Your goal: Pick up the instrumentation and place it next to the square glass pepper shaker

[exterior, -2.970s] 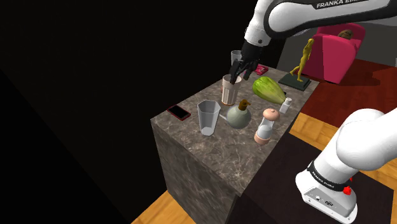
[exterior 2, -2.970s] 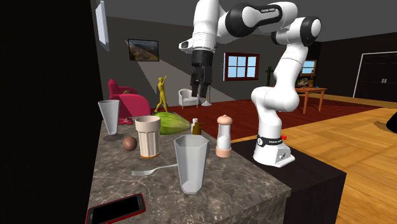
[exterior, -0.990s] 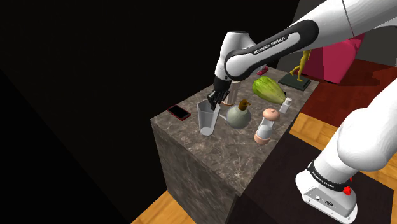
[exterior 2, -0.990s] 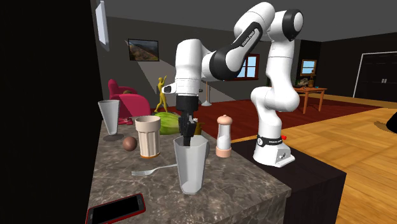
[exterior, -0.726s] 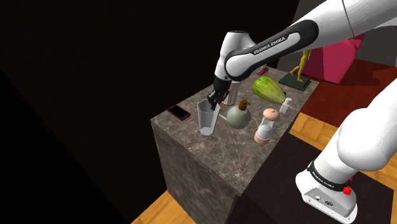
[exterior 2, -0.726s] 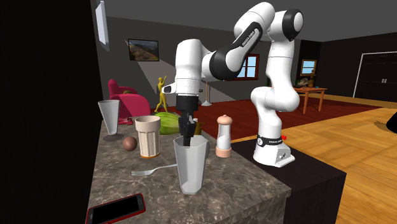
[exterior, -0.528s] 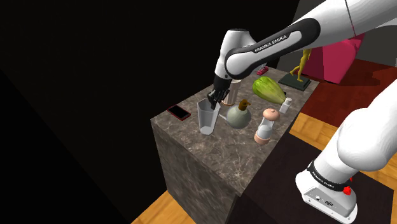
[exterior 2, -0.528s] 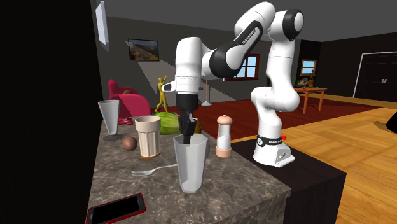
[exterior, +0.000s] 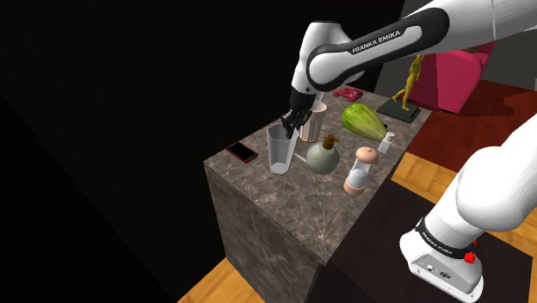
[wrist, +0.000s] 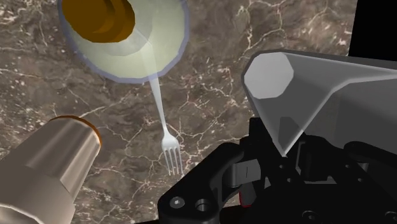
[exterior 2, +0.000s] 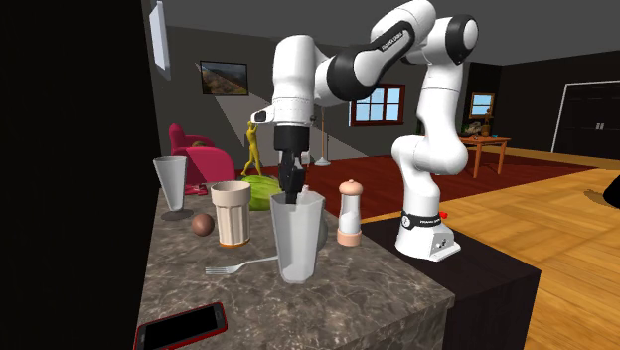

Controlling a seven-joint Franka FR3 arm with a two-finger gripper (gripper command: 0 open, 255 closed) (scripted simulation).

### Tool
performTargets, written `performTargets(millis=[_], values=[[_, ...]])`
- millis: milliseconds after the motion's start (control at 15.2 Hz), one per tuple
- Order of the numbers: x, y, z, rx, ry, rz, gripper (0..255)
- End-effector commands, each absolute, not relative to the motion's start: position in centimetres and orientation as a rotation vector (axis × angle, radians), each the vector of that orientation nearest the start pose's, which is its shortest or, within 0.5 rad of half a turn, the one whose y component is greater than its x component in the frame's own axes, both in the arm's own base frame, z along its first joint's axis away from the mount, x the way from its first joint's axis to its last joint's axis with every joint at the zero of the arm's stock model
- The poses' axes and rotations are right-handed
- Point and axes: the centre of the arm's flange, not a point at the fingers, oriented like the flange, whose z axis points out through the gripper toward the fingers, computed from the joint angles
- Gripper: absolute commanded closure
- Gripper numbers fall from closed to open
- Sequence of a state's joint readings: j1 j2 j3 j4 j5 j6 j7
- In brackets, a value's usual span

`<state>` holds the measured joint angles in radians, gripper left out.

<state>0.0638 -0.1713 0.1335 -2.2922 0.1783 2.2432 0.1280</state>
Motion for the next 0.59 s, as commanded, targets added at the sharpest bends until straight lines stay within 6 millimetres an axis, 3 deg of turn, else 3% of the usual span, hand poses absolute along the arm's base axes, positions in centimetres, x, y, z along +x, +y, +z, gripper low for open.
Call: performTargets(millis=[0, 528], values=[[48.7, 10.5, 44.3, -2.996, 0.051, -0.151, 255], [48.7, 10.5, 48.5, -2.996, 0.051, -0.151, 255]])
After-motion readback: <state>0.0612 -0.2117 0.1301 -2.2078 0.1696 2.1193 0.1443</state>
